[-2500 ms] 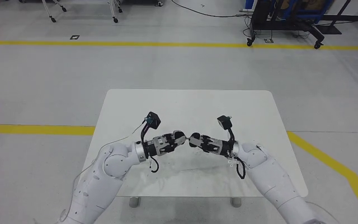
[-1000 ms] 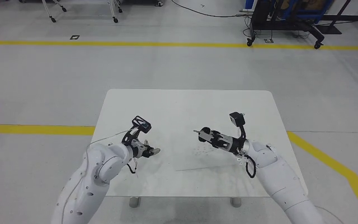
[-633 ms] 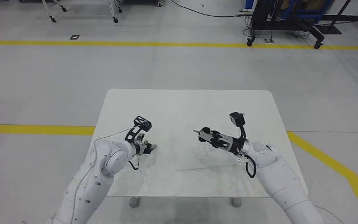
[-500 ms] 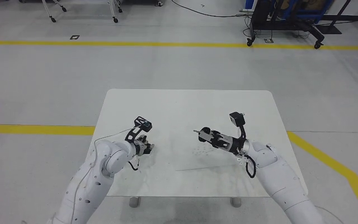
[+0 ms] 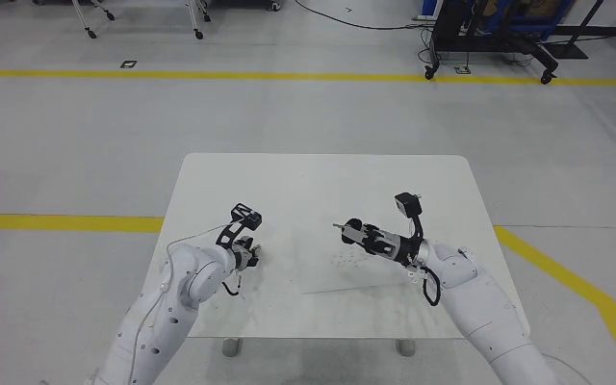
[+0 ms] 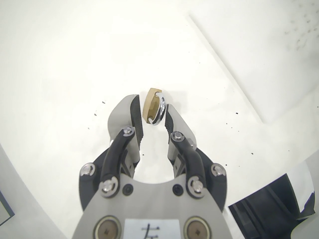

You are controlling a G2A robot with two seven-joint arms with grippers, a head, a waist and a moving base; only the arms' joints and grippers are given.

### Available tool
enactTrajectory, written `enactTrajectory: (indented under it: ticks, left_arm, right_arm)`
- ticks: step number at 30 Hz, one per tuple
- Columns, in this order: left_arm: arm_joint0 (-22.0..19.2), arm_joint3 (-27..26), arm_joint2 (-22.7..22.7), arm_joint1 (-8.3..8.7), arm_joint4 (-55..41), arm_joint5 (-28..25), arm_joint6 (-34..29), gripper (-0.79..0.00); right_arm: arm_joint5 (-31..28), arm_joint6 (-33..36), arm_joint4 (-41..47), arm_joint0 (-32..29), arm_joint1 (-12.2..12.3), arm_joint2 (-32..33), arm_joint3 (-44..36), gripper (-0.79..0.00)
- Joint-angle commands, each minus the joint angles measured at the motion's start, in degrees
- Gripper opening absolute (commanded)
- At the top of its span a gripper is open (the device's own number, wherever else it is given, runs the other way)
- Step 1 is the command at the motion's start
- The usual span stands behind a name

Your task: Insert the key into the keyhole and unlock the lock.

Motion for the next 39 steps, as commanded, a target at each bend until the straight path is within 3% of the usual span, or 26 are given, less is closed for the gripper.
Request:
enactTrajectory:
  ticks: [1,9,16,29,30,32,39]
  left_arm:
    - [-0.87,1.13,0.92,-0.18,0.02,-0.53,-0.18,-0.785]
    - [-2.64,2.26,1.75,-0.59,0.10,0.74,0.55,-0.785]
    - [0.03,0.94,-0.79,-0.46,-2.48,1.55,8.72,-0.785]
    - [0.10,2.44,0.21,-0.49,-1.58,0.36,6.43,-0.785]
    - [0.04,2.47,0.27,-0.50,-1.59,0.33,6.32,-0.699]
    - [-0.05,2.57,0.30,-0.53,-1.64,0.39,6.22,-0.616]
    - [-0.29,2.64,0.67,-0.64,-1.61,0.49,6.16,-0.579]
  right_arm:
    - [0.00,0.00,0.00,0.00,0.00,0.00,0.00,-0.785]
    - [0.00,0.00,0.00,0.00,0.00,0.00,0.00,-0.785]
    - [0.00,0.00,0.00,0.00,0.00,0.00,0.00,-0.785]
    - [0.00,0.00,0.00,0.00,0.00,0.00,0.00,-0.785]
    - [0.00,0.00,0.00,0.00,0.00,0.00,0.00,-0.785]
    - [0.00,0.00,0.00,0.00,0.00,0.00,0.00,-0.785]
    - [0.00,0.00,0.00,0.00,0.00,0.00,0.00,-0.785]
